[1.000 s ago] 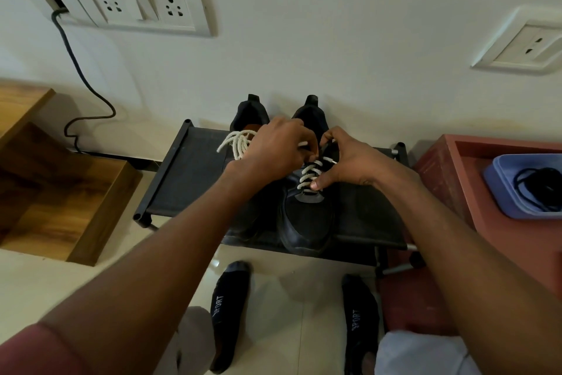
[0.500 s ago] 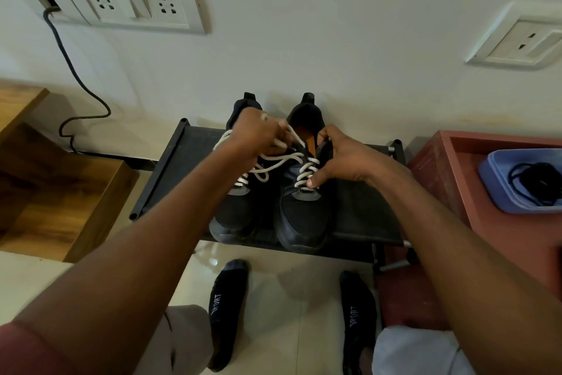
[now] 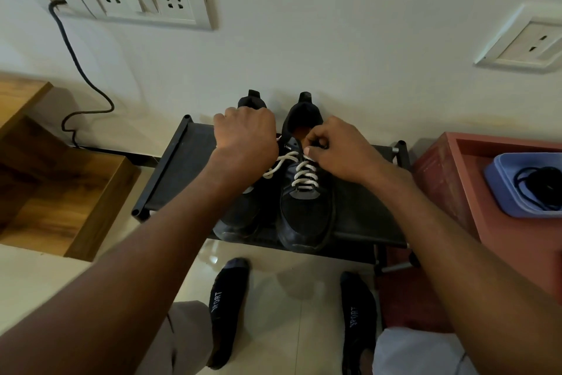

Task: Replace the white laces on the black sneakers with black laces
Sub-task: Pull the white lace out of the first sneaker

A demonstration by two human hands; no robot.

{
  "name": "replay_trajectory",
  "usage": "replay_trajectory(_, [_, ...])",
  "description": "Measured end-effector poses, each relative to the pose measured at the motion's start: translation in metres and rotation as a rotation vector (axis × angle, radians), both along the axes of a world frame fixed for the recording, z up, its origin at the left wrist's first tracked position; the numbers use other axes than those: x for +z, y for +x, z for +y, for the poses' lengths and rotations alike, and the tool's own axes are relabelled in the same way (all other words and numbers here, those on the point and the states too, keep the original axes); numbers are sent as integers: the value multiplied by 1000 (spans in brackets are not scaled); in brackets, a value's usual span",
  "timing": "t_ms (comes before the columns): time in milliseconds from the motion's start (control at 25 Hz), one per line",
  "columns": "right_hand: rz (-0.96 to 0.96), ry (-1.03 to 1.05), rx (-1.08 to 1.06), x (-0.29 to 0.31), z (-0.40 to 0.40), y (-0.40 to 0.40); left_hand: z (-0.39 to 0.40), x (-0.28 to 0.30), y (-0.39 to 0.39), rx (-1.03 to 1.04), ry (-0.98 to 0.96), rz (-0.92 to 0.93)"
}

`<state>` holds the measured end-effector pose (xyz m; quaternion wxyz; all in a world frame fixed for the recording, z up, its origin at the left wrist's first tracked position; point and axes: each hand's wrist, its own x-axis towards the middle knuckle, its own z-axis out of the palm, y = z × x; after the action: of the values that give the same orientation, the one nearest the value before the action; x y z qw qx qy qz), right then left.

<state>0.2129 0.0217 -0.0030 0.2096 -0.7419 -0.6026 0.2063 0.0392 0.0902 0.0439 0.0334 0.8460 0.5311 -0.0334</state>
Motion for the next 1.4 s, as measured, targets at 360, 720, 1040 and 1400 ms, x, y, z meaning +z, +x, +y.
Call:
replay_trajectory(360, [-89,-62,-115,-1,0,-19,10,-34,5,-386,-295,-5])
replay_trajectory(720, [396,-7,-631,7,-14,-17,18,-56,2,-384,-263,-74])
replay_trajectory(1040, [-347,22,-74,-7,-8,-28,18,-54,2,-387,-260,-59])
replay_trajectory(1400, [400,283,-688,13,-10,-16,11,-48,4,-336,-265,-126])
